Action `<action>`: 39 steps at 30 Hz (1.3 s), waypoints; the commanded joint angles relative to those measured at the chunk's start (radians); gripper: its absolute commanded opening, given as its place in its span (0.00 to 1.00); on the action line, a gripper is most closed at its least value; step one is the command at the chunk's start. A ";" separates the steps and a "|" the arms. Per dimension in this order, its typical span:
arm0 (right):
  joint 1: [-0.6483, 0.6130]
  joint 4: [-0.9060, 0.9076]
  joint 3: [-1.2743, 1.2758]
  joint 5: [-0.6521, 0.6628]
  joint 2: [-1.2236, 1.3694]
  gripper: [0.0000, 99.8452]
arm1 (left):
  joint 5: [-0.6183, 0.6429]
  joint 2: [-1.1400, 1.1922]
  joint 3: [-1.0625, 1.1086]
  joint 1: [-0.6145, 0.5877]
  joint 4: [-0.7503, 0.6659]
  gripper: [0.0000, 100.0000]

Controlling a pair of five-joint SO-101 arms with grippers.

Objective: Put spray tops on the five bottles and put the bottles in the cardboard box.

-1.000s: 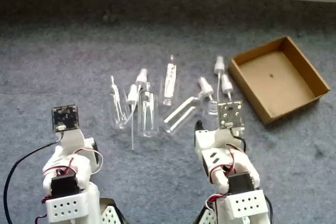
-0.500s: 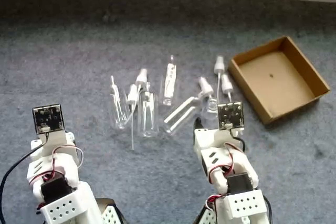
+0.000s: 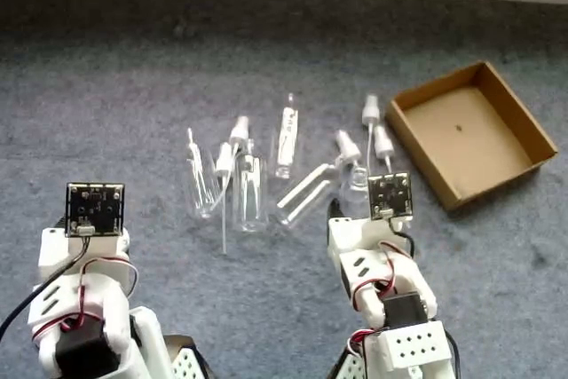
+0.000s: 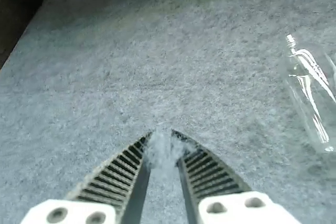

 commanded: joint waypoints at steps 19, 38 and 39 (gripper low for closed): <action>0.012 -0.028 0.012 -0.008 -0.012 0.20 | -0.129 0.852 -0.496 0.246 0.003 0.00; 0.010 -0.028 0.013 -0.003 -0.012 0.20 | 0.087 1.601 -1.052 0.547 0.003 0.01; 0.010 -0.028 0.013 -0.003 -0.012 0.20 | 0.103 1.636 -1.089 0.555 0.003 0.02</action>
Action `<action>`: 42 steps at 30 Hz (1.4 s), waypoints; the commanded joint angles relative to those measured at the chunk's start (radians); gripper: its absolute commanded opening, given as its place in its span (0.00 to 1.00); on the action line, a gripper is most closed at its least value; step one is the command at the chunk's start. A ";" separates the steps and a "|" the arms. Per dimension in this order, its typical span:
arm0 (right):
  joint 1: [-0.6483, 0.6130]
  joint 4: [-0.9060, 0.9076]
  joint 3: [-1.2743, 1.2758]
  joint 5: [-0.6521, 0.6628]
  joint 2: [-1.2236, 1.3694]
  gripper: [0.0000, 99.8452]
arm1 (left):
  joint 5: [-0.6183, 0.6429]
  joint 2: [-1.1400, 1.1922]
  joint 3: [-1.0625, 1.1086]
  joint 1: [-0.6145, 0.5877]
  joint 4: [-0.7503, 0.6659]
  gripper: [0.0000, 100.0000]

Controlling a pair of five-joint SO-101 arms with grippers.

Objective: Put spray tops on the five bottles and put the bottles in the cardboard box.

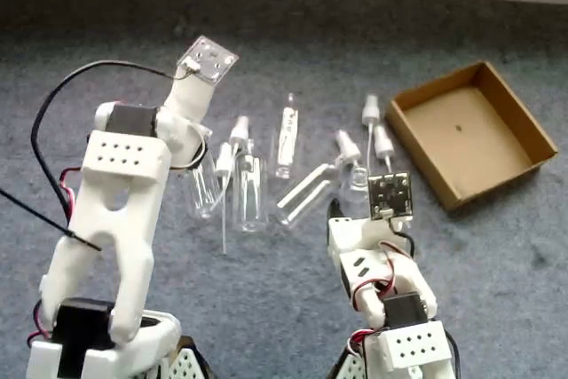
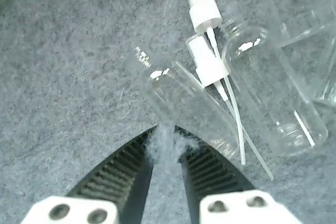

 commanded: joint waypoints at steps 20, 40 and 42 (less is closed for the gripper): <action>0.010 -0.028 0.013 -0.003 -0.012 0.20 | 0.402 0.771 -0.700 0.081 0.002 0.29; 0.010 -0.028 0.013 -0.003 -0.012 0.20 | 0.413 0.951 -0.820 0.085 -0.005 0.12; 0.010 -0.028 0.013 -0.003 -0.012 0.20 | 0.413 0.951 -0.820 0.087 -0.005 0.12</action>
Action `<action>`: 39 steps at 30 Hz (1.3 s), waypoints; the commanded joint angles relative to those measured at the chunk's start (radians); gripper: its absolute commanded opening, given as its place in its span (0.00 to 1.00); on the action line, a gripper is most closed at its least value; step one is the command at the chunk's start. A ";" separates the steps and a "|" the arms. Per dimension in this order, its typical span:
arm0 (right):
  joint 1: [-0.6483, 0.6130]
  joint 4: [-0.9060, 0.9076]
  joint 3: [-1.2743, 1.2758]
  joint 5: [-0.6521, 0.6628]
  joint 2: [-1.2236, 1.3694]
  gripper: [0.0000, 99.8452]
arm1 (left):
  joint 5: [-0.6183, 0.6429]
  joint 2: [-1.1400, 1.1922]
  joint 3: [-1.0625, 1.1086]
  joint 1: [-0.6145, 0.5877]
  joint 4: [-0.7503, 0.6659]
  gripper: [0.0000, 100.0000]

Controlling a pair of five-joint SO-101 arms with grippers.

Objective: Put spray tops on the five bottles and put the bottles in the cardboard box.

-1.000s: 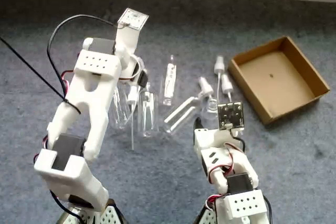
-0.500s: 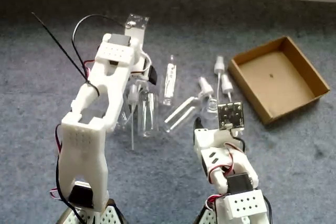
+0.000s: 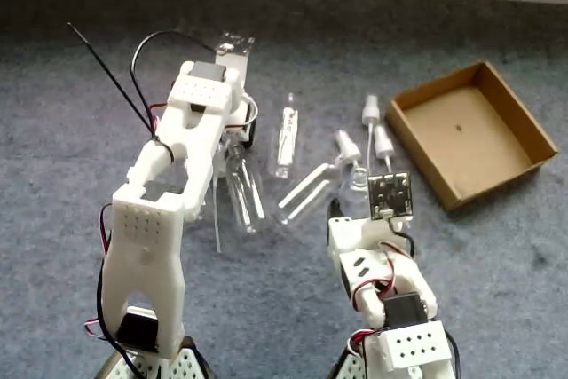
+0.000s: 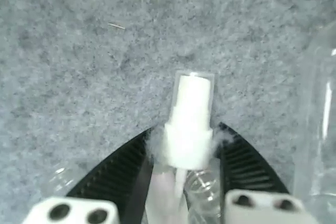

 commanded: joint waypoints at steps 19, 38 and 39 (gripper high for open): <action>0.010 -0.028 0.013 -0.003 -0.012 0.20 | 0.009 -0.028 -0.220 0.042 0.005 0.11; 0.010 -0.028 0.013 -0.003 -0.012 0.20 | 0.008 -0.018 -0.191 0.033 0.124 0.29; 0.010 -0.028 0.013 -0.003 -0.012 0.20 | 0.008 -0.018 -0.179 0.033 0.123 0.29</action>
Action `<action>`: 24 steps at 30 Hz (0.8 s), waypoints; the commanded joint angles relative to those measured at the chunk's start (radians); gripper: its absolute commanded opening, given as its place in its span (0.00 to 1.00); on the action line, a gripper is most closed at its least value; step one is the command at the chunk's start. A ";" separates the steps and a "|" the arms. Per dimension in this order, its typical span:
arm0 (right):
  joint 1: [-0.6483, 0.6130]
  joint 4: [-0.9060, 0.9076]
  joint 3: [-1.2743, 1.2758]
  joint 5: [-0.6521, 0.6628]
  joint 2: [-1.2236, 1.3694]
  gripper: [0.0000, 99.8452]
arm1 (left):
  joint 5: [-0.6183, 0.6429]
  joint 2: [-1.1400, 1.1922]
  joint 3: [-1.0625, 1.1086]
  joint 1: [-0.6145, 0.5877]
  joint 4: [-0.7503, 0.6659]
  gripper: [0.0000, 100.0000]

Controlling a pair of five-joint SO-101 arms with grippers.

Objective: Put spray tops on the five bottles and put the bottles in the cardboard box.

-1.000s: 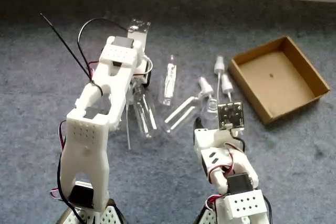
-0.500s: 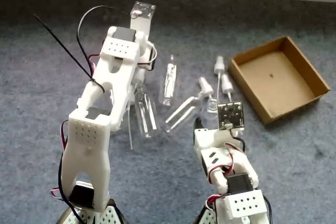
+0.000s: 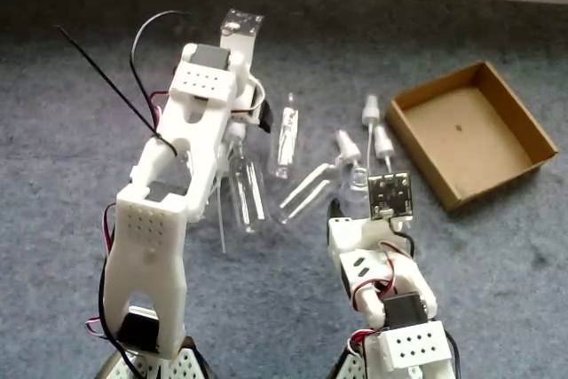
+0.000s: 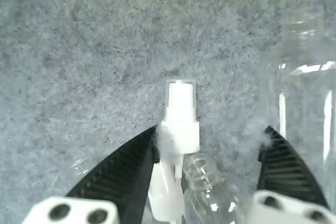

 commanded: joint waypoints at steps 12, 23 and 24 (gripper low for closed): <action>0.010 -0.028 0.012 -0.002 -0.012 0.20 | 0.008 -0.016 0.042 0.007 -0.046 0.09; 0.010 -0.028 0.012 -0.002 -0.012 0.20 | 0.006 -0.016 0.048 0.008 -0.037 0.13; 0.010 -0.028 0.012 -0.002 -0.012 0.20 | 0.008 -0.016 0.064 0.008 -0.037 0.16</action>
